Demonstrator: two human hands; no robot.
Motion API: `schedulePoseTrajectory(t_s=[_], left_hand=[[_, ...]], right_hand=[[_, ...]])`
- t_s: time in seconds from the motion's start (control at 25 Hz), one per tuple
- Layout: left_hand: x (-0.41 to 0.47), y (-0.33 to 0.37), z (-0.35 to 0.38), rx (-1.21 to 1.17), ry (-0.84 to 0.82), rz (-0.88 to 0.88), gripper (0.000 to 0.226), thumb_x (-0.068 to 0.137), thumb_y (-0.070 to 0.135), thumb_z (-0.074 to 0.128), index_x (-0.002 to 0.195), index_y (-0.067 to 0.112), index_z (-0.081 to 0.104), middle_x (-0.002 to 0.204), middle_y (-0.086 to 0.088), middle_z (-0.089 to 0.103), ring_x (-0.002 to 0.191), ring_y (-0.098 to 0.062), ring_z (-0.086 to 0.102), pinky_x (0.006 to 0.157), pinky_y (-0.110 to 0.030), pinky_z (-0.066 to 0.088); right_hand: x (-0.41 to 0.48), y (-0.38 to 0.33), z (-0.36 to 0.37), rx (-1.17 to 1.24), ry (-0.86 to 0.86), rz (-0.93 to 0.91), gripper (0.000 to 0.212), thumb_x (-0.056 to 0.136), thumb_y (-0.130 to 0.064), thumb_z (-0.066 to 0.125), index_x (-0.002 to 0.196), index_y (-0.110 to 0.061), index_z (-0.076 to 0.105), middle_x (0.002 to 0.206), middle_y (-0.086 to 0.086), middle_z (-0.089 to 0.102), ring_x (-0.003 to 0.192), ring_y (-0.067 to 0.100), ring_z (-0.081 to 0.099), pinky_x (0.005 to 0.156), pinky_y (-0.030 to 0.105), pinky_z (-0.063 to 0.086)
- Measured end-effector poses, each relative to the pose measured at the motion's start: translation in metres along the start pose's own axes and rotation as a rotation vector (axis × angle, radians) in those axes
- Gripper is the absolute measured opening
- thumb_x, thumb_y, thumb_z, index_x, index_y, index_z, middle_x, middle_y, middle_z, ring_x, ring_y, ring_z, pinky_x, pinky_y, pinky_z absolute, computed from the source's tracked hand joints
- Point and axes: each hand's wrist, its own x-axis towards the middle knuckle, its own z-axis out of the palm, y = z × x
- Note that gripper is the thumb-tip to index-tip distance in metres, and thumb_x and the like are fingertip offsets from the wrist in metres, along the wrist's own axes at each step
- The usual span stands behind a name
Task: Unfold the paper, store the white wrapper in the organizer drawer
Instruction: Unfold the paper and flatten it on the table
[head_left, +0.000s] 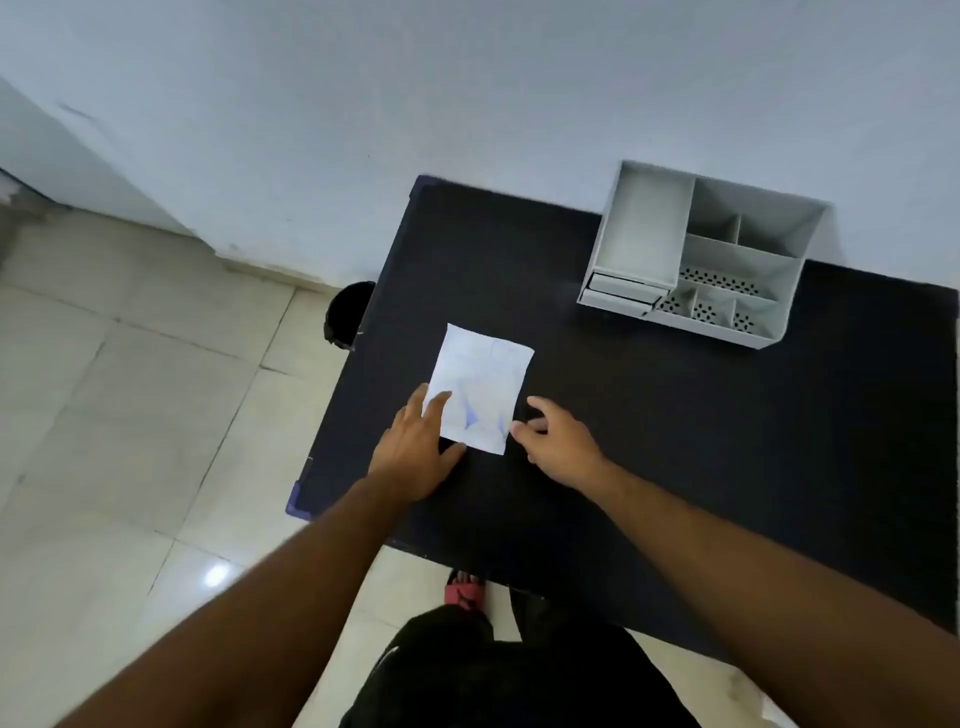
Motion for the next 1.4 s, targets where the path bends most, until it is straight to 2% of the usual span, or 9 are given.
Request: schedulePoseTrajectory(t_s=[0.16, 0.32, 0.48, 0.64, 0.8, 0.92, 1.04, 1.2, 1.4], left_hand=[[0.028, 0.002, 0.003, 0.003, -0.093, -0.086, 0.094, 0.083, 0.038, 0.077, 0.156, 0.031, 0.017, 0.166, -0.008, 0.010, 0.144, -0.035, 0.029, 0.102, -0.054, 0.046], [0.035, -0.002, 0.014, 0.092, -0.122, -0.028, 0.105, 0.078, 0.036, 0.084, 0.156, 0.033, 0.015, 0.166, -0.005, 0.000, 0.141, -0.032, 0.026, 0.097, -0.049, 0.053], [0.041, -0.011, 0.012, 0.092, -0.098, 0.121, 0.099, 0.081, 0.026, 0.082, 0.156, 0.033, 0.017, 0.166, -0.002, -0.002, 0.138, -0.030, 0.032, 0.093, -0.042, 0.055], [0.046, -0.015, -0.002, 0.067, -0.021, 0.286, 0.071, 0.082, 0.029, 0.076, 0.145, 0.030, 0.044, 0.155, 0.002, 0.040, 0.128, -0.025, 0.049, 0.092, -0.039, 0.052], [0.052, 0.001, -0.028, -0.056, 0.095, 0.459, 0.028, 0.084, 0.027, 0.068, 0.112, 0.030, 0.072, 0.111, 0.014, 0.070, 0.113, -0.013, 0.050, 0.091, -0.034, 0.034], [0.056, 0.021, -0.052, -0.387, -0.126, 0.319, 0.010, 0.087, 0.020, 0.063, 0.087, 0.021, 0.072, 0.086, 0.004, 0.073, 0.090, -0.008, 0.062, 0.078, -0.040, 0.049], [0.064, 0.032, -0.065, -0.519, -0.369, 0.114, 0.014, 0.089, 0.019, 0.065, 0.097, 0.012, 0.073, 0.095, -0.006, 0.077, 0.085, -0.019, 0.074, 0.073, -0.039, 0.060], [0.073, 0.027, -0.053, -0.432, -0.691, -0.047, 0.022, 0.091, 0.025, 0.067, 0.112, 0.019, 0.068, 0.110, 0.002, 0.075, 0.102, -0.018, 0.069, 0.087, -0.035, 0.054], [0.086, 0.037, -0.030, -0.481, -0.434, -0.046, 0.041, 0.089, 0.016, 0.072, 0.129, 0.015, 0.060, 0.124, -0.005, 0.068, 0.091, -0.014, 0.067, 0.071, -0.027, 0.055]], right_hand=[[0.031, -0.015, -0.015, 0.094, -0.041, 0.085, 0.062, 0.092, -0.040, 0.059, 0.149, -0.020, 0.042, 0.108, -0.003, 0.070, 0.095, 0.023, 0.073, 0.083, 0.039, 0.058], [0.037, -0.033, -0.009, 0.311, -0.077, 0.227, 0.048, 0.095, -0.032, 0.058, 0.140, -0.015, 0.052, 0.099, -0.003, 0.065, 0.077, 0.017, 0.070, 0.058, 0.028, 0.049], [0.040, -0.033, 0.001, 0.596, -0.016, 0.435, 0.013, 0.091, -0.028, 0.067, 0.092, -0.015, 0.070, 0.085, 0.000, 0.065, 0.061, 0.011, 0.051, 0.054, 0.026, 0.040], [0.027, -0.030, 0.000, 0.742, 0.011, 0.520, 0.024, 0.090, -0.036, 0.068, 0.097, -0.014, 0.072, 0.080, 0.000, 0.063, 0.060, 0.012, 0.047, 0.054, 0.028, 0.040], [0.002, -0.030, -0.006, 0.775, 0.183, 0.476, 0.027, 0.096, -0.040, 0.058, 0.089, -0.015, 0.069, 0.076, 0.001, 0.063, 0.062, 0.015, 0.051, 0.061, 0.031, 0.043], [-0.017, -0.025, -0.002, 0.810, 0.381, 0.327, 0.035, 0.096, -0.041, 0.057, 0.083, -0.011, 0.069, 0.076, 0.003, 0.063, 0.061, 0.015, 0.055, 0.057, 0.031, 0.044], [-0.031, -0.016, 0.007, 0.645, 0.608, 0.157, 0.028, 0.094, -0.038, 0.059, 0.084, -0.014, 0.069, 0.083, 0.001, 0.069, 0.076, 0.017, 0.065, 0.067, 0.033, 0.052], [-0.037, 0.003, 0.020, 0.226, 0.582, -0.019, 0.015, 0.090, -0.031, 0.068, 0.105, -0.026, 0.067, 0.101, -0.008, 0.067, 0.089, 0.011, 0.064, 0.078, 0.029, 0.057], [-0.028, 0.031, 0.042, -0.193, 0.410, -0.147, 0.047, 0.086, -0.039, 0.072, 0.129, -0.028, 0.059, 0.127, -0.003, 0.060, 0.112, 0.017, 0.057, 0.089, 0.031, 0.053]])
